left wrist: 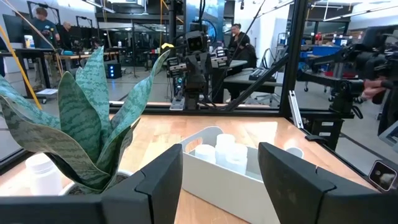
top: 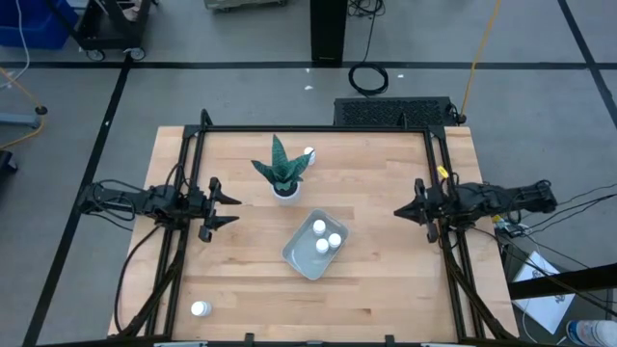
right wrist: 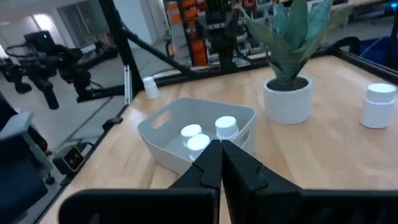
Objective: Pick and place pill bottles into a basket
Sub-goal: Put the white medicine bottle into the gray bin
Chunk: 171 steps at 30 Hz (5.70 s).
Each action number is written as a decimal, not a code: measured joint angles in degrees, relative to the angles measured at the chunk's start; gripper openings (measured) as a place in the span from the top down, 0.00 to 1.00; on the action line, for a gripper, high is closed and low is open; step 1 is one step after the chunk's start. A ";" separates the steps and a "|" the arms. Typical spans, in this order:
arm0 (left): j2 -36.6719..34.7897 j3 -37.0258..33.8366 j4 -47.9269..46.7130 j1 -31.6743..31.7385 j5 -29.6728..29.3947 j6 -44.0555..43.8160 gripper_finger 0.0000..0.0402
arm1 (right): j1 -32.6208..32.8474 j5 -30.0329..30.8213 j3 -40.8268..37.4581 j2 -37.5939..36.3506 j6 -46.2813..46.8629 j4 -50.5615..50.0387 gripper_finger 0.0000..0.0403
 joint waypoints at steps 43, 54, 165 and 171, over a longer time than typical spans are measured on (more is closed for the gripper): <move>0.79 0.00 20.12 0.49 0.04 -30.11 0.47 | -0.02 -2.80 -8.62 -1.31 13.90 16.24 0.98; 0.81 0.00 34.95 0.49 -12.49 -43.66 0.47 | -0.02 -2.80 -8.49 -1.31 13.89 16.37 0.98; 129.17 122.49 -71.12 38.40 9.04 -23.11 0.20 | 0.00 -2.84 -8.34 -1.27 13.90 16.33 0.98; 130.46 122.46 -72.07 38.04 8.80 -22.02 0.24 | 0.00 -2.84 -8.34 -1.27 13.89 16.35 0.98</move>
